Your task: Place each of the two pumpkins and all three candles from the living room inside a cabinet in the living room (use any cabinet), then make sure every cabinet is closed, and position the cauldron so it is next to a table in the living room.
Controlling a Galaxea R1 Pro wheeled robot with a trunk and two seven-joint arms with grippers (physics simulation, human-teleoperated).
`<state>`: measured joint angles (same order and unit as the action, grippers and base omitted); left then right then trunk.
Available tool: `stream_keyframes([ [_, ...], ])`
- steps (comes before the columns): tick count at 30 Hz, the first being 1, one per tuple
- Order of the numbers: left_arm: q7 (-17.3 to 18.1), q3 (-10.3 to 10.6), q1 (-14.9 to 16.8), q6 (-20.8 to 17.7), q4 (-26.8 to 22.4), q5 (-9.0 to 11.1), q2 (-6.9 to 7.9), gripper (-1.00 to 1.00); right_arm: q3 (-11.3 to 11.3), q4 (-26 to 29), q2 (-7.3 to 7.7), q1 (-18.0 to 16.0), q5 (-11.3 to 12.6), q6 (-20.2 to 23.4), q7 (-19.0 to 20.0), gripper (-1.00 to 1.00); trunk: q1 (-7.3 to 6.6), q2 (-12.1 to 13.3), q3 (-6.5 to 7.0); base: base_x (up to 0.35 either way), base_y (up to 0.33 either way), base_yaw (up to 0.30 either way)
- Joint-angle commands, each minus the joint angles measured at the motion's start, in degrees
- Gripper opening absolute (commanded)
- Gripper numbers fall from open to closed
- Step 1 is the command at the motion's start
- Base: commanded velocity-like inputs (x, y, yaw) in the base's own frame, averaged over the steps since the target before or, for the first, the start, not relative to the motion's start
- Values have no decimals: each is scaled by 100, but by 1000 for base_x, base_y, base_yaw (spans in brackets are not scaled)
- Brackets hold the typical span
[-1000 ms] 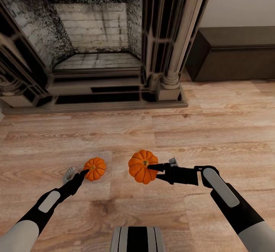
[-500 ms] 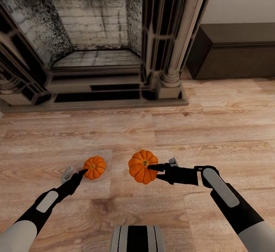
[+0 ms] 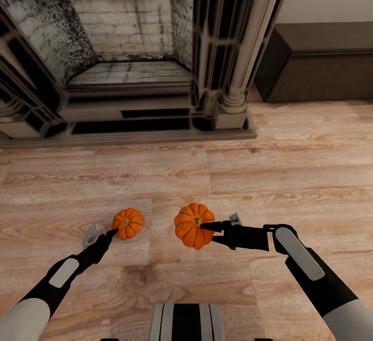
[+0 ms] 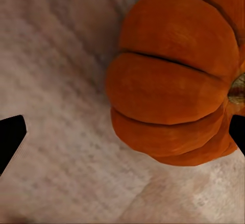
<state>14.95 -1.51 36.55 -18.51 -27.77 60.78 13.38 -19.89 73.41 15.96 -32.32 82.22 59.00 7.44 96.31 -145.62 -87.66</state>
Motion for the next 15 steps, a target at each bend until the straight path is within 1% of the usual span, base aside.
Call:
stream_keyframes([
  [1,8,-18,2,-51,0,47,3,100,-6,2,4,-3,-31,7,56,-100,1,-3,-26,0,0,0],
  [2,10,-19,2,-52,0,47,4,100,-6,3,4,-3,-31,7,56,-100,4,-4,-48,0,0,0],
  [4,14,-23,2,-56,0,48,5,100,-6,3,4,-2,-31,7,56,-100,4,-4,-48,0,0,0],
  [6,97,-18,2,-62,1,50,10,100,-6,6,4,-3,-31,7,56,-100,4,-4,-48,0,0,0],
  [9,542,-14,2,-80,7,30,27,100,-6,13,6,-2,-31,7,58,-100,4,-4,-48,0,0,0],
  [10,686,-2,2,-88,7,29,56,100,-6,14,5,-2,-31,7,61,-100,4,-4,-48,0,0,0],
  [11,837,16,2,-104,8,36,122,100,-6,15,5,-3,-31,7,58,-100,4,-4,-48,0,0,0],
  [13,939,28,2,-119,8,43,178,100,-6,15,4,-2,-31,7,57,-100,4,-4,-48,0,0,0],
  [15,984,33,2,-129,8,46,201,100,-7,16,4,-2,-31,7,56,-100,4,-4,-48,0,0,0],
])
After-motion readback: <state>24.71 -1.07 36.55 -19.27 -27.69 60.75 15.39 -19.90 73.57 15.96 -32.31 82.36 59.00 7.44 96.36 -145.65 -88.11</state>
